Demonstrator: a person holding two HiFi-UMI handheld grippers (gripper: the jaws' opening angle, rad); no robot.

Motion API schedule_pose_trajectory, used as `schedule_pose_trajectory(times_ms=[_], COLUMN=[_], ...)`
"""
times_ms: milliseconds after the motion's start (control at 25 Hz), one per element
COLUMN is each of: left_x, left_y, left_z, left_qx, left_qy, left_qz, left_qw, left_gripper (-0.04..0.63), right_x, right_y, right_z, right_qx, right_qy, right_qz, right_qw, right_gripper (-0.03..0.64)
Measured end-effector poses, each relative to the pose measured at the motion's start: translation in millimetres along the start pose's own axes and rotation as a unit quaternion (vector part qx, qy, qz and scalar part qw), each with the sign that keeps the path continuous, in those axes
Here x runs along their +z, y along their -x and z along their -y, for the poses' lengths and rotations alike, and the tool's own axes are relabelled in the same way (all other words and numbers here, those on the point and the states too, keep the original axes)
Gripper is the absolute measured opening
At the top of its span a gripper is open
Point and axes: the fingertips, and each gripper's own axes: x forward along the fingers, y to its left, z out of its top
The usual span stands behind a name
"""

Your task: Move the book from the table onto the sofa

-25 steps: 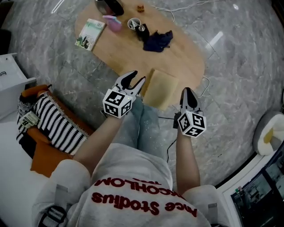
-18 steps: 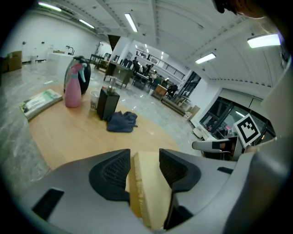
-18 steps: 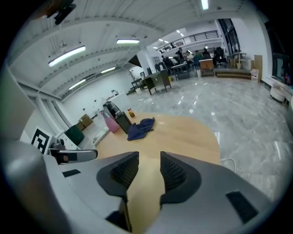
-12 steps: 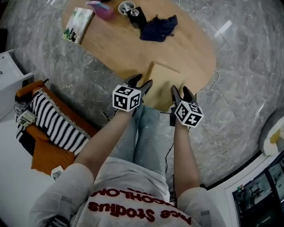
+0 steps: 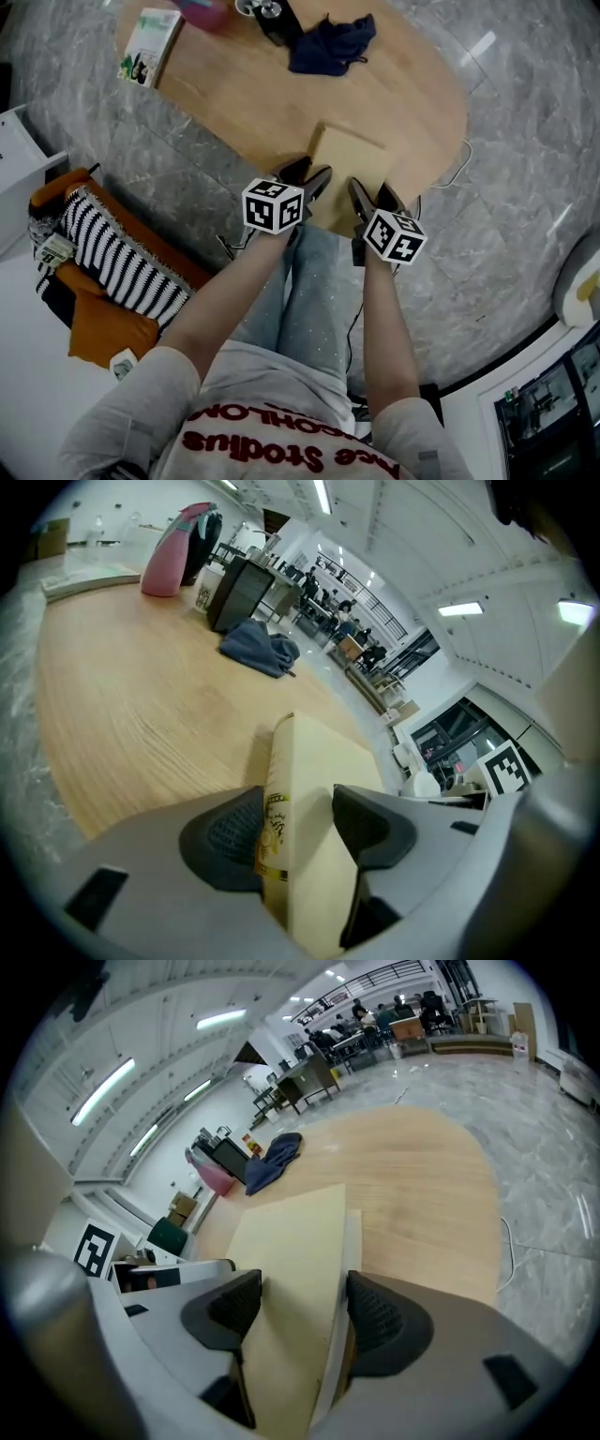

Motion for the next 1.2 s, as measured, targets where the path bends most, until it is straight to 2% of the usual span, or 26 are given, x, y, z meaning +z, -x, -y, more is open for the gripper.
schedule_pose_trajectory(times_ms=[200, 440, 560, 800, 1000, 1200], left_x=[-1, 3, 16, 47, 108, 171], left_y=[-2, 4, 20, 65, 114, 186], left_z=[1, 10, 26, 66, 112, 169], left_qx=[-0.008, 0.008, 0.006, -0.010, -0.032, -0.056], left_qy=[-0.012, -0.044, -0.069, -0.076, -0.110, -0.151], left_qz=[-0.005, -0.008, 0.014, 0.056, 0.115, 0.183], left_qw=[0.9999, 0.9990, 0.9975, 0.9955, 0.9868, 0.9698], left_gripper=[0.238, 0.235, 0.233, 0.224, 0.224, 0.224], right_x=[-1, 3, 13, 44, 102, 159], right_y=[-1, 9, 28, 79, 132, 203], right_z=[2, -4, -17, -56, -106, -172], right_qx=[0.007, 0.000, -0.002, -0.012, -0.007, -0.003], right_qy=[-0.003, 0.003, 0.010, 0.042, 0.091, 0.138], right_qz=[0.001, 0.016, 0.049, 0.098, 0.162, 0.229], right_qw=[1.000, 1.000, 0.999, 0.994, 0.983, 0.963], right_gripper=[0.298, 0.281, 0.278, 0.275, 0.275, 0.275])
